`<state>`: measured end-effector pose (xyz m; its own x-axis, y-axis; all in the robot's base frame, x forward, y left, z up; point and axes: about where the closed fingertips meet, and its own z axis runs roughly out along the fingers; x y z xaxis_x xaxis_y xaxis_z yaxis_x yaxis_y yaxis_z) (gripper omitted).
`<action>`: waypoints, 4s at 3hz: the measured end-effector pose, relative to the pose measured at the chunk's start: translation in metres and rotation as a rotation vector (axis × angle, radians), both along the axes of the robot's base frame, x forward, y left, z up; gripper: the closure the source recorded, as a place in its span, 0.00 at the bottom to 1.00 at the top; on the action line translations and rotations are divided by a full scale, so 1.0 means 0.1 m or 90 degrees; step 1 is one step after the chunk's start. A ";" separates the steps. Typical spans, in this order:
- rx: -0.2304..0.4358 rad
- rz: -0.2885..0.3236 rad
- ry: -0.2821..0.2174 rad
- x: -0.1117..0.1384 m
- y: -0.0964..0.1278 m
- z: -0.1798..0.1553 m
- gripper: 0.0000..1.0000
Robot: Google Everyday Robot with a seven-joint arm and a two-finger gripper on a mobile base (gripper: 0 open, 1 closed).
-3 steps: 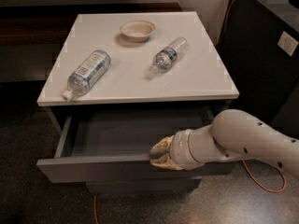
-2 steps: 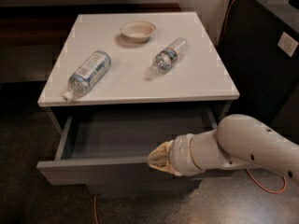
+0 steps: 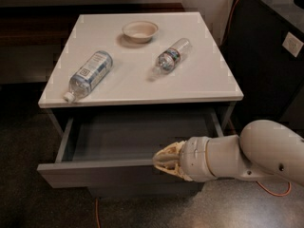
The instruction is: Place blue plastic bottle into top drawer
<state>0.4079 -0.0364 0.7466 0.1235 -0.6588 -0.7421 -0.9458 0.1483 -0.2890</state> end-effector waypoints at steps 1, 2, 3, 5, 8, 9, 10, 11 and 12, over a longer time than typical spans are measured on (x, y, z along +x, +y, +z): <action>0.009 -0.014 -0.012 0.24 -0.09 0.05 1.00; 0.010 -0.013 -0.010 0.43 -0.08 0.00 1.00; -0.026 -0.002 0.004 0.62 -0.02 -0.16 1.00; -0.086 0.043 0.029 0.82 0.21 -0.49 1.00; -0.089 0.075 0.059 0.75 0.37 -0.69 1.00; -0.084 0.077 0.069 0.64 0.35 -0.70 1.00; -0.078 0.079 0.078 0.51 0.33 -0.67 1.00; -0.073 0.082 0.088 0.37 0.30 -0.64 1.00; -0.069 0.087 0.102 0.21 0.29 -0.63 1.00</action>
Offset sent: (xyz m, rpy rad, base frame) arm 0.0683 -0.0109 -0.0066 0.0179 -0.0102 -0.0259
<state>0.4292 -0.0078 0.6837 0.1038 -0.7212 -0.6849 -0.9900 -0.0086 -0.1410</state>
